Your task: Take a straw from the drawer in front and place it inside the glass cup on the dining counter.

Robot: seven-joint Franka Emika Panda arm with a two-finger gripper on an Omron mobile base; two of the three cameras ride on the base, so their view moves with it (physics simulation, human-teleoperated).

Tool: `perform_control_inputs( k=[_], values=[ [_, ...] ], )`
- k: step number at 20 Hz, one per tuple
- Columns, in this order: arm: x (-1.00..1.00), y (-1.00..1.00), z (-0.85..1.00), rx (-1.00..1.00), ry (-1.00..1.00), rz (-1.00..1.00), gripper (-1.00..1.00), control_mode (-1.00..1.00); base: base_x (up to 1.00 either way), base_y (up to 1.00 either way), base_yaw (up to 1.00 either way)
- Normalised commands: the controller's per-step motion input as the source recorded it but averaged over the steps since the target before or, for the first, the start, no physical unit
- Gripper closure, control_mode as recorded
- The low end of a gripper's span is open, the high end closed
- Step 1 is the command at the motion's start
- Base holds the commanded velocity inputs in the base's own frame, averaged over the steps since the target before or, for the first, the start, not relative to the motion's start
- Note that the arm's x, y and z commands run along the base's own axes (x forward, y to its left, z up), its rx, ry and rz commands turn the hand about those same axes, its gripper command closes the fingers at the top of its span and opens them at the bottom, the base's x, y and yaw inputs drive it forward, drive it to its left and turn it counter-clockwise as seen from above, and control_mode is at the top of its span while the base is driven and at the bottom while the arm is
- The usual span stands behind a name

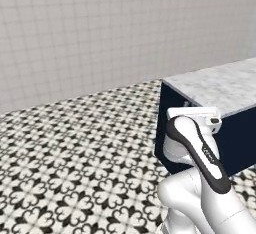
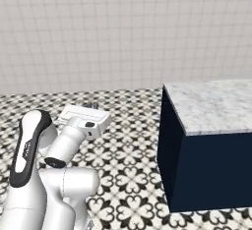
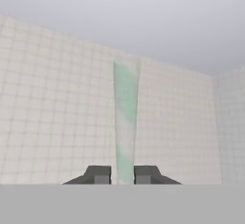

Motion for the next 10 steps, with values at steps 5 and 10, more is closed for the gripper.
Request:
perform_control_inputs(
  k=[5,10],
  values=[
    [0.0,0.0,0.0,0.0,0.0,0.0,1.0,1.0,1.0,0.57,-0.37],
    [0.0,0.0,0.0,0.0,0.0,0.0,1.0,1.0,1.0,0.66,-0.39]
  ],
)
